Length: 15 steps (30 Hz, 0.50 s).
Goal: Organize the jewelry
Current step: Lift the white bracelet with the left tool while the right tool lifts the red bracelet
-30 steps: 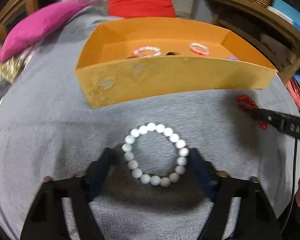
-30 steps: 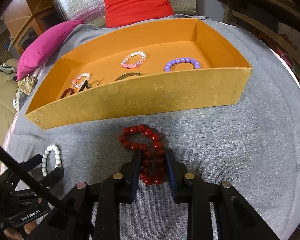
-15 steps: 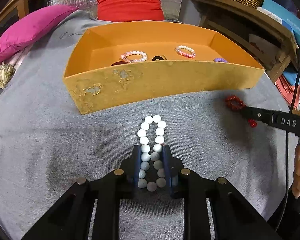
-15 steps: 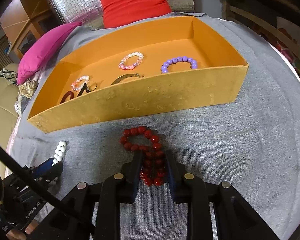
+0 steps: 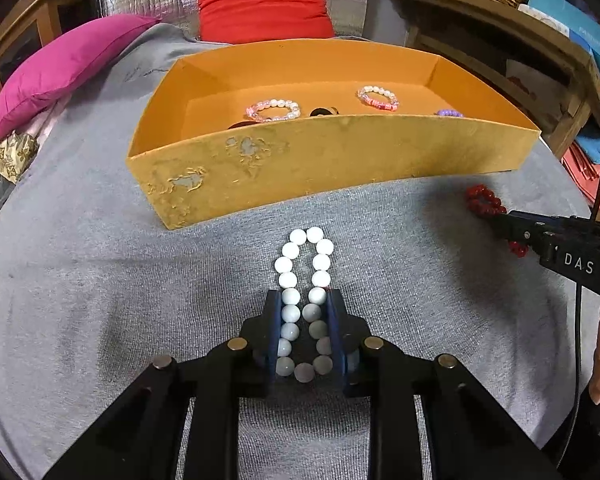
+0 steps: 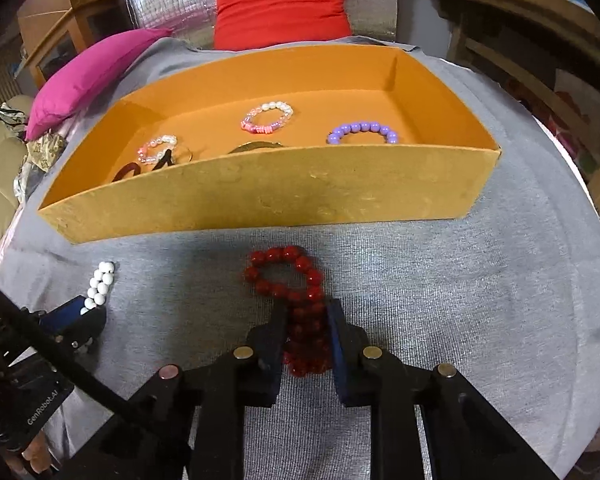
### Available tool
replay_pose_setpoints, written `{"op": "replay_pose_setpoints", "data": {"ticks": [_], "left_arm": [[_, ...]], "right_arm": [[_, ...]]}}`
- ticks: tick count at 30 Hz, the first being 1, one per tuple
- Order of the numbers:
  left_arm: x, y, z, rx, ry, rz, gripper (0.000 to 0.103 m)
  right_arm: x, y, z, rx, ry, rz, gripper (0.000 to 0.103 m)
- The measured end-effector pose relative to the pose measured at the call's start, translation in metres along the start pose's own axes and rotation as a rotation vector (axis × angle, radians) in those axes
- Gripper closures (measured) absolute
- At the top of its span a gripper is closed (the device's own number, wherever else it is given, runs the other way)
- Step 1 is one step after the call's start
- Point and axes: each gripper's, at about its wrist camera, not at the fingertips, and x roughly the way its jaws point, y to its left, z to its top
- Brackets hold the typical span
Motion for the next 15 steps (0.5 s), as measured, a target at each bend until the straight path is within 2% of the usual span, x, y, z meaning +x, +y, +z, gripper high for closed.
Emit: {"op": "replay_pose_setpoints", "data": {"ticks": [15], "left_arm": [[-0.0014,-0.0043,-0.0005,-0.012,0.001,0.029,0.074]], "right_arm": [[0.0034,0.001,0.0005,0.01,-0.002,-0.011,0.082]]}}
